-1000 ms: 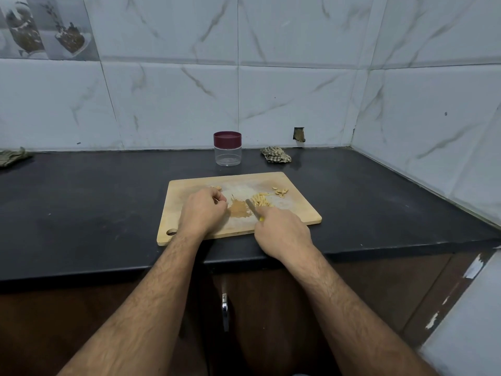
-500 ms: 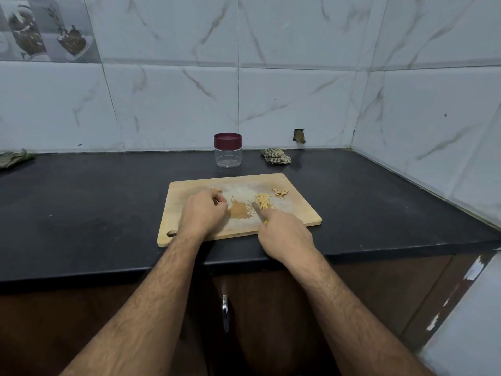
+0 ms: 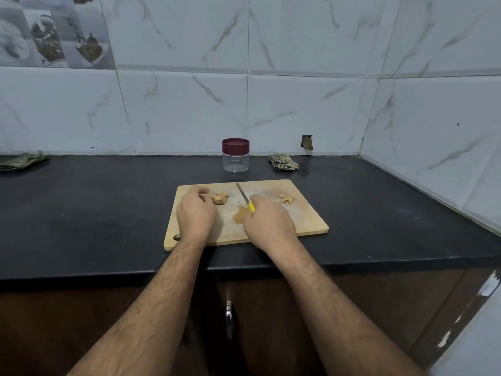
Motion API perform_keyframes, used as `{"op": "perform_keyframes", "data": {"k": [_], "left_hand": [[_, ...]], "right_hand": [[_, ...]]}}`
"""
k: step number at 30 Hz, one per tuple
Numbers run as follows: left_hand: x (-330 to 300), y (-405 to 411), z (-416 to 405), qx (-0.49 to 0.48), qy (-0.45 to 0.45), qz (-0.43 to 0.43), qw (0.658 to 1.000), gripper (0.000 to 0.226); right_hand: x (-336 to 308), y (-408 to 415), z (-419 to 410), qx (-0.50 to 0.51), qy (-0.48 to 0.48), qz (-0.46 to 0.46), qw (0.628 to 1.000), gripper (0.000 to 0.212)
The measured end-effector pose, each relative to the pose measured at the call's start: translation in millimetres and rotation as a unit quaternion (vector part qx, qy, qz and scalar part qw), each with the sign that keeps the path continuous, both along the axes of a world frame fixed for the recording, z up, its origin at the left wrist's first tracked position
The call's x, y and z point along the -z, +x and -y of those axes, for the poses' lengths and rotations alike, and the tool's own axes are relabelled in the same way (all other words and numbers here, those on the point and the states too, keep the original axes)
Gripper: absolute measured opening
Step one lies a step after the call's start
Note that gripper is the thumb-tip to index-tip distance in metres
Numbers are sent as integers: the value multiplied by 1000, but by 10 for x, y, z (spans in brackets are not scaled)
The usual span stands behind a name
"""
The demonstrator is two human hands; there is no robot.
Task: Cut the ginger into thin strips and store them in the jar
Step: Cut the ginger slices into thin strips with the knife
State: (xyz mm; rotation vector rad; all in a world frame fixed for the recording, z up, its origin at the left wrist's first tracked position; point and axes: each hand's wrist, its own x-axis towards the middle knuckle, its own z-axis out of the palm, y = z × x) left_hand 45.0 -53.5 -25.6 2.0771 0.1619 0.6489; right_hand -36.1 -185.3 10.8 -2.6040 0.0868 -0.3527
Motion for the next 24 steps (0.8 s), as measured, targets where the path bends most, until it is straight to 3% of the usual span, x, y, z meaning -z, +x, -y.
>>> {"op": "perform_keyframes", "data": {"k": [3,9,24], "left_hand": [[-1,5,-21,-6,-16,1,1000,23],[29,70,-38,13,12,-27,999,28],[-97,320,11,32,169,-108,979,58]], "right_hand": [[3,170,-61,2,12,18,1000,10],[106,296,-29,30,30,-8,999,19],[290,340,-114,48,-49,90,994,22]]}}
